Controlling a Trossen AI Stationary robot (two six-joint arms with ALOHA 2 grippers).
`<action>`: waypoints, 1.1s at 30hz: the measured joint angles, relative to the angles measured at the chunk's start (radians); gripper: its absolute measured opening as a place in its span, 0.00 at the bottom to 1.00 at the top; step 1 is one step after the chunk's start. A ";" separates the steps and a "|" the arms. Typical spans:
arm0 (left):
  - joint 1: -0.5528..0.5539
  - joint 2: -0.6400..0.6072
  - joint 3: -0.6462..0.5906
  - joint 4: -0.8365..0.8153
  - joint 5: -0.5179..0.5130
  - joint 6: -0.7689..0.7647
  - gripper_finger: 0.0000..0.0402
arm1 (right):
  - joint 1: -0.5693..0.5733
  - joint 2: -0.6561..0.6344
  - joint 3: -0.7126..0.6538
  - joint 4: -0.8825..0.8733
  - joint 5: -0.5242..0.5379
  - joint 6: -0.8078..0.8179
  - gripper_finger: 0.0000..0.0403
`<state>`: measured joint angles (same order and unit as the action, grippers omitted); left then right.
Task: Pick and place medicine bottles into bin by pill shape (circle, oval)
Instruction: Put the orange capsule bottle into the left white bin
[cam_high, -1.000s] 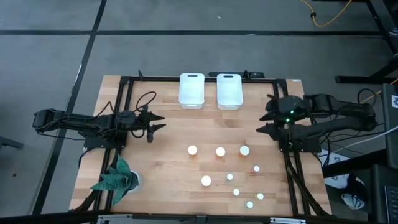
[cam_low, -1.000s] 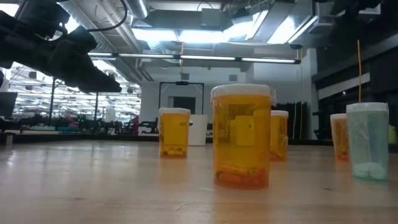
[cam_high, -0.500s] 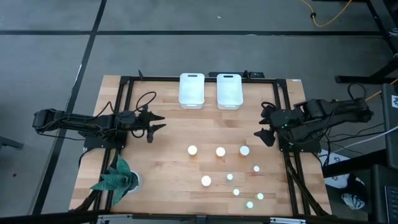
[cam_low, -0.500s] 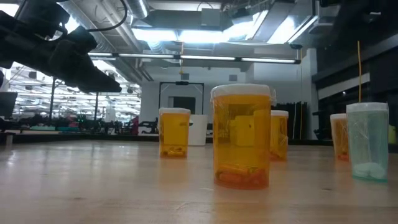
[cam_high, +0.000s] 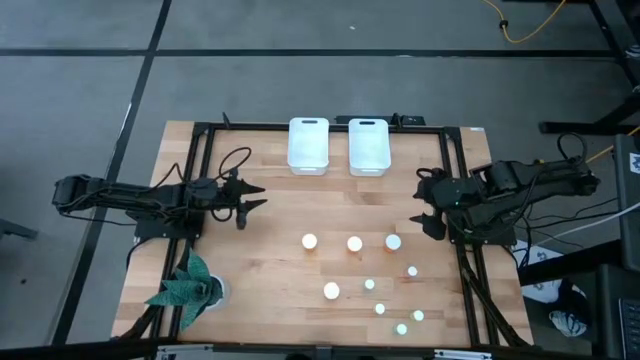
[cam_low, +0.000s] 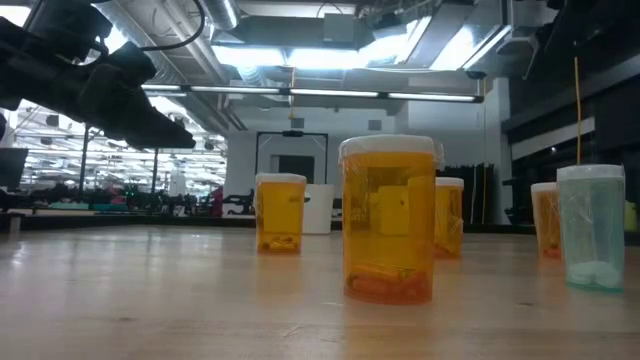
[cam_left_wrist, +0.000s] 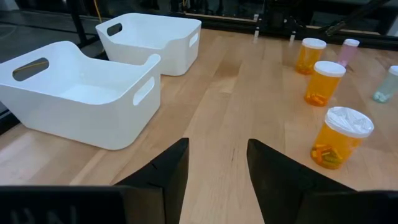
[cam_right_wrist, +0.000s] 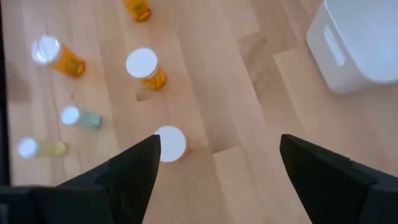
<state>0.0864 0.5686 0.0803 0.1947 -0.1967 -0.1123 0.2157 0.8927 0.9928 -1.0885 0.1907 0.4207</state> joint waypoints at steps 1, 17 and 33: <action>0.000 0.000 0.000 0.000 0.000 0.000 0.39 | 0.000 0.000 0.000 0.000 0.000 -0.030 0.82; 0.000 0.000 0.000 0.001 0.000 0.096 0.39 | 0.000 0.000 0.000 0.000 0.000 -0.041 0.82; 0.000 0.000 0.000 0.001 0.000 0.096 0.39 | 0.000 0.000 -0.001 0.025 0.001 -0.033 0.82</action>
<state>0.0868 0.5682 0.0803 0.1955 -0.1970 -0.0166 0.2153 0.8925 0.9920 -1.0634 0.1913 0.3882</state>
